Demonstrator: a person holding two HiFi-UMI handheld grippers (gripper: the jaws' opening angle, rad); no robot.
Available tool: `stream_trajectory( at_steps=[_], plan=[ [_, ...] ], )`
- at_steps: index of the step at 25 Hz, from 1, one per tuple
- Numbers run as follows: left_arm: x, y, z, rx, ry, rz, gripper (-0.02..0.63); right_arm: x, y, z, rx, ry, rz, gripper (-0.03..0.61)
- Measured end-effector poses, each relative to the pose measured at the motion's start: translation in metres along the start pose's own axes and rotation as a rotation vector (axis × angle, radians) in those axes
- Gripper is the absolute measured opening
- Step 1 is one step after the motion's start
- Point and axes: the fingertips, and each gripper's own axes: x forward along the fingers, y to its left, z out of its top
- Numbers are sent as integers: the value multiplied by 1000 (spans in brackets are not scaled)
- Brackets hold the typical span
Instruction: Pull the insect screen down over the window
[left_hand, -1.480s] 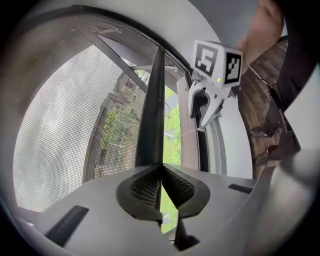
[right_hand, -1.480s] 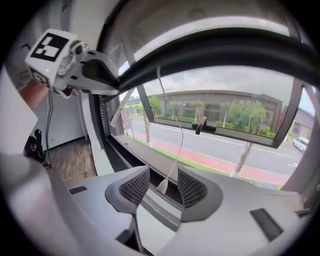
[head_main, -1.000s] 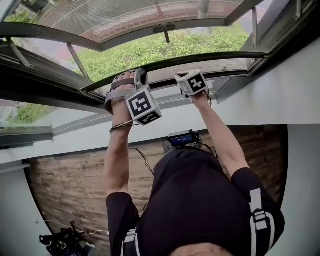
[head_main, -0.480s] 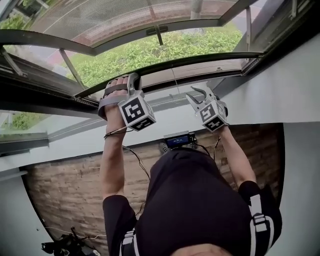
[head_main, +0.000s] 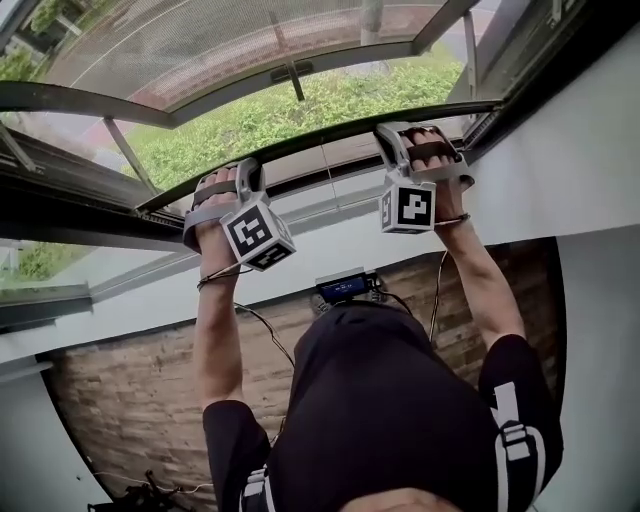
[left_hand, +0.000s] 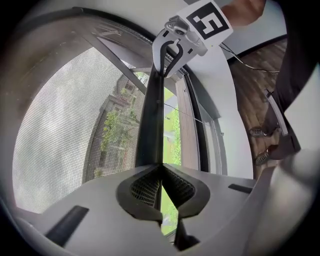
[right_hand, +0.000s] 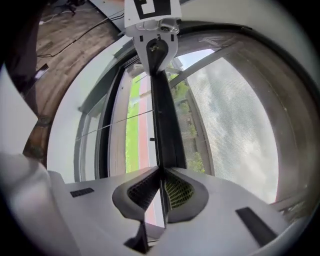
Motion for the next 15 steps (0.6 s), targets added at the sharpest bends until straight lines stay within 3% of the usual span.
stream_trajectory(
  at_steps=[7, 15],
  plan=[
    [0, 2, -1, 12, 17, 44, 20, 4, 2, 1, -67, -4, 130, 21],
    [5, -3, 12, 20, 35, 88, 23, 3, 4, 2, -80, -15, 214, 20]
  ],
)
